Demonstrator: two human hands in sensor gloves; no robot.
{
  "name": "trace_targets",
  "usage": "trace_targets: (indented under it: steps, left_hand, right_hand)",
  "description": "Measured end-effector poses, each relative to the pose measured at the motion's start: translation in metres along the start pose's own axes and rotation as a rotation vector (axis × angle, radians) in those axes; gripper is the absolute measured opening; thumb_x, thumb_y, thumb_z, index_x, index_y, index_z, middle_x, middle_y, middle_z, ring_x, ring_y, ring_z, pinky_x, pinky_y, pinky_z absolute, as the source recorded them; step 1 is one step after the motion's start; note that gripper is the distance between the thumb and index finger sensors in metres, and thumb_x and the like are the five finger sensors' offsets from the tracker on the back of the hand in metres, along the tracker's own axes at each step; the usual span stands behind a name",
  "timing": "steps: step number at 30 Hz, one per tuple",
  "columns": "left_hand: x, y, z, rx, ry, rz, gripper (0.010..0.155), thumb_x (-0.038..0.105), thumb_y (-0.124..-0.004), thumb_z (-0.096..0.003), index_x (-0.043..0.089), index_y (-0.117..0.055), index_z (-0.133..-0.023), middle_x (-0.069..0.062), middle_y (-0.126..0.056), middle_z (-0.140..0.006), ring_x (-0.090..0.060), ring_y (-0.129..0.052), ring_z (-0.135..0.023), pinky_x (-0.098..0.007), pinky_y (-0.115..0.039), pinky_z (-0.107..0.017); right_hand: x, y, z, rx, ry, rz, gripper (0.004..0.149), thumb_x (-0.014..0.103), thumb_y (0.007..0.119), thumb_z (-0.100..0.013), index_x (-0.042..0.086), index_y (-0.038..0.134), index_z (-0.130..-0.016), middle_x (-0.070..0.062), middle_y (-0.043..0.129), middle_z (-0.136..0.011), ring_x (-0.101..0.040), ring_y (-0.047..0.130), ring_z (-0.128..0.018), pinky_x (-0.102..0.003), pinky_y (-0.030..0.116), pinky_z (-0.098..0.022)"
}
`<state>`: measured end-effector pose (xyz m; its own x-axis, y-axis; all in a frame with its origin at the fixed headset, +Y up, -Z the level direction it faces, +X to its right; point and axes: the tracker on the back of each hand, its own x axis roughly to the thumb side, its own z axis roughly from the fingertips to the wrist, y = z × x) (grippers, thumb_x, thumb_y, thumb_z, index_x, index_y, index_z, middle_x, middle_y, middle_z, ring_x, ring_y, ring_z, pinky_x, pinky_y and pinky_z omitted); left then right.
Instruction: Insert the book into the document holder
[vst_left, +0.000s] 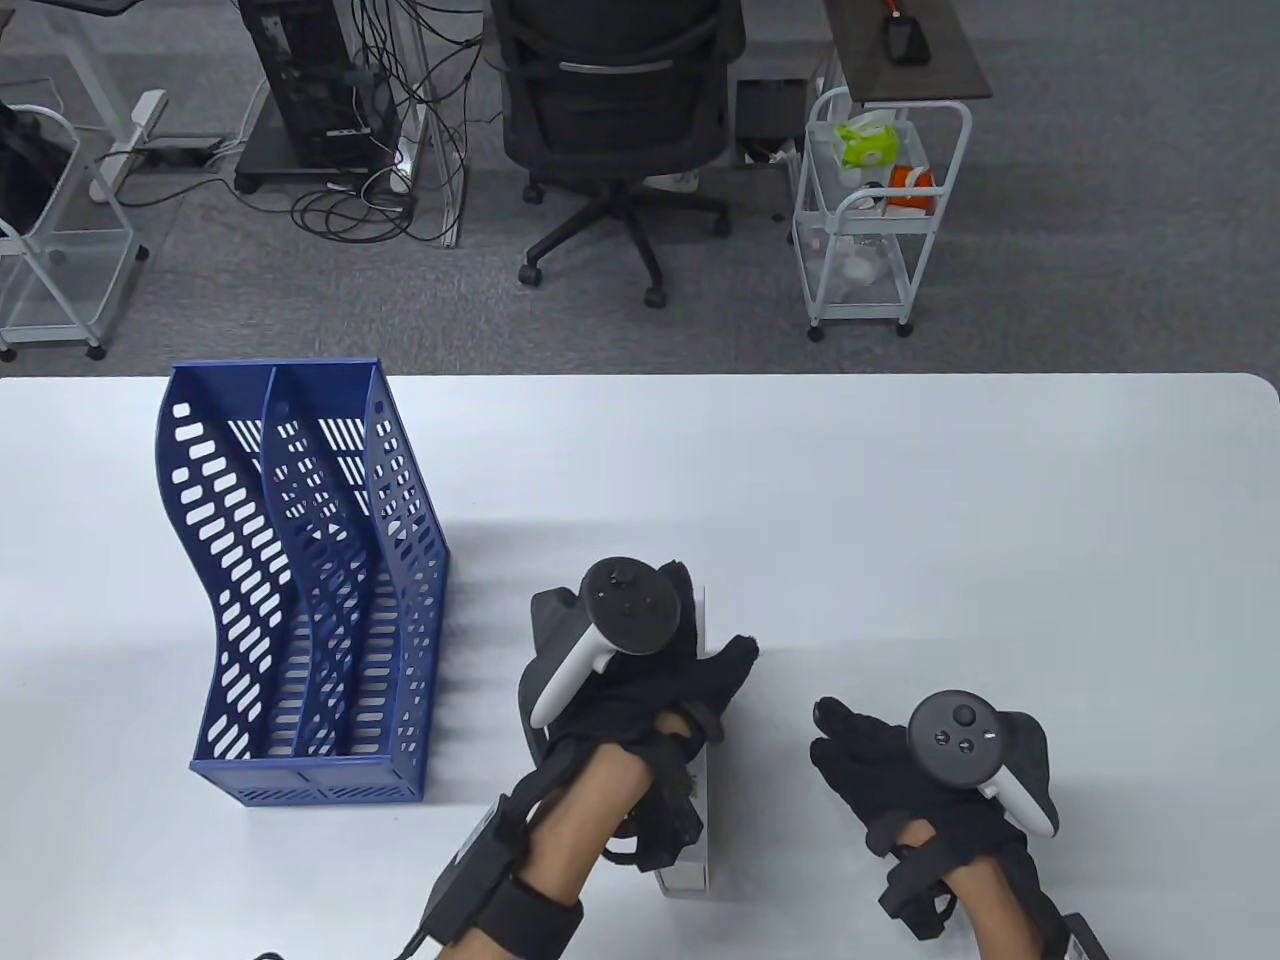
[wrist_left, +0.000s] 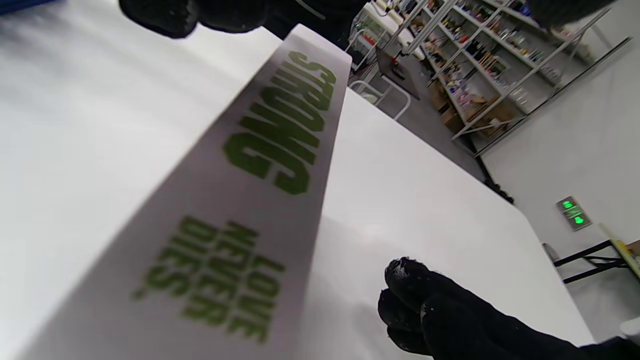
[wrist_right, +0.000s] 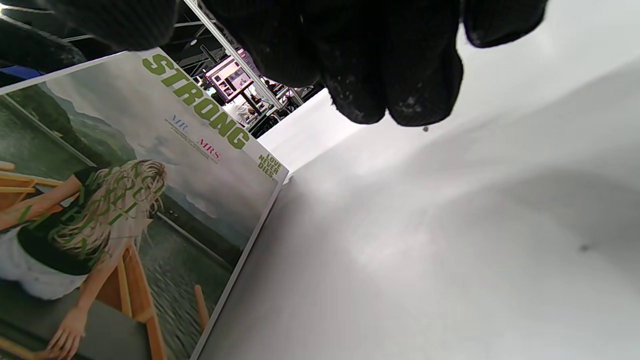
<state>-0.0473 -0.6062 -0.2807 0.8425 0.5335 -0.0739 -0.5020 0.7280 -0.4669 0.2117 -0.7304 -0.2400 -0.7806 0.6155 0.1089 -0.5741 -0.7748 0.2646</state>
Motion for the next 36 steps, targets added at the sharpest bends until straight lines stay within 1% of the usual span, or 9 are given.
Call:
trace_targets:
  steps: [3, 8, 10, 12, 14, 23, 26, 32, 36]
  left_hand:
    - [0.011, 0.0, -0.019, 0.037, 0.094, -0.1, 0.089, 0.069, -0.063, -0.0487, 0.029, -0.007, -0.105, -0.017, -0.02, -0.116, -0.052, -0.05, -0.103, -0.066, -0.057, -0.07]
    - [0.008, -0.006, -0.048, -0.033, 0.204, -0.087, 0.091, 0.068, -0.065, -0.049, 0.029, -0.005, -0.105, -0.017, -0.017, -0.115, -0.053, -0.05, -0.103, -0.066, -0.057, -0.07]
    - [0.004, -0.011, -0.056, -0.038, 0.242, -0.154, 0.089, 0.063, -0.068, -0.05, 0.028, -0.006, -0.105, -0.018, -0.019, -0.114, -0.05, -0.062, -0.098, -0.058, -0.069, -0.067]
    - [-0.003, -0.014, -0.063, -0.056, 0.284, -0.168, 0.087, 0.058, -0.069, -0.0509, 0.026, -0.009, -0.105, -0.021, -0.033, -0.113, -0.044, -0.079, -0.089, -0.048, -0.08, -0.06]
    - [-0.008, -0.016, -0.064, -0.018, 0.273, -0.124, 0.087, 0.054, -0.071, -0.051, 0.026, -0.008, -0.104, -0.023, -0.039, -0.109, -0.04, -0.085, -0.082, -0.043, -0.083, -0.056]
    - [-0.013, -0.008, -0.059, 0.005, 0.284, -0.131, 0.082, 0.052, -0.07, -0.0523, 0.025, -0.014, -0.106, -0.022, -0.053, -0.104, -0.038, -0.091, -0.076, -0.041, -0.086, -0.052]
    - [-0.019, 0.001, -0.048, 0.039, 0.21, -0.071, 0.082, 0.05, -0.072, -0.0502, 0.025, -0.018, -0.106, -0.022, -0.056, -0.102, -0.038, -0.093, -0.074, -0.042, -0.086, -0.051]
    - [-0.044, 0.039, 0.009, 0.238, 0.004, 0.158, 0.081, 0.049, -0.073, -0.0493, 0.025, -0.02, -0.106, -0.022, -0.058, -0.101, -0.039, -0.092, -0.074, -0.043, -0.086, -0.051]
    - [-0.065, 0.062, 0.058, 0.494, -0.186, 0.3, 0.08, 0.047, -0.074, -0.0486, 0.026, -0.023, -0.106, -0.022, -0.059, -0.1, -0.041, -0.09, -0.077, -0.047, -0.084, -0.054]
  right_hand:
    - [-0.004, 0.001, -0.001, 0.014, 0.025, 0.013, 0.071, 0.053, 0.065, -0.049, 0.01, 0.059, -0.104, -0.027, 0.073, -0.101, -0.051, 0.075, -0.088, -0.069, 0.046, -0.07]
    - [-0.01, 0.002, -0.005, 0.032, 0.055, 0.023, 0.071, 0.053, 0.065, -0.049, 0.01, 0.059, -0.104, -0.027, 0.073, -0.101, -0.051, 0.075, -0.088, -0.069, 0.046, -0.07]
    - [-0.011, 0.002, -0.006, 0.037, 0.064, 0.038, 0.071, 0.053, 0.065, -0.049, 0.009, 0.059, -0.104, -0.028, 0.073, -0.101, -0.052, 0.075, -0.088, -0.069, 0.046, -0.07]
    - [-0.01, 0.003, -0.006, 0.05, 0.067, 0.062, 0.071, 0.053, 0.065, -0.049, 0.01, 0.058, -0.104, -0.028, 0.073, -0.101, -0.051, 0.075, -0.088, -0.069, 0.046, -0.07]
    - [-0.008, 0.003, -0.005, 0.024, 0.077, 0.1, 0.071, 0.053, 0.065, -0.049, 0.009, 0.059, -0.104, -0.028, 0.073, -0.1, -0.052, 0.075, -0.088, -0.069, 0.046, -0.07]
    - [-0.006, -0.002, 0.0, -0.014, 0.069, 0.131, 0.071, 0.053, 0.065, -0.049, 0.01, 0.059, -0.104, -0.027, 0.073, -0.1, -0.051, 0.076, -0.087, -0.069, 0.047, -0.07]
    - [-0.006, -0.001, 0.001, -0.007, 0.074, 0.13, 0.071, 0.054, 0.065, -0.049, 0.009, 0.059, -0.104, -0.027, 0.073, -0.1, -0.051, 0.076, -0.087, -0.069, 0.047, -0.07]
    - [-0.005, -0.001, 0.001, 0.0, 0.071, 0.127, 0.071, 0.054, 0.065, -0.049, 0.01, 0.058, -0.104, -0.027, 0.073, -0.1, -0.051, 0.076, -0.087, -0.069, 0.047, -0.07]
    - [-0.005, -0.002, 0.001, -0.004, 0.064, 0.12, 0.071, 0.054, 0.065, -0.049, 0.01, 0.059, -0.104, -0.027, 0.073, -0.1, -0.051, 0.076, -0.087, -0.069, 0.047, -0.07]
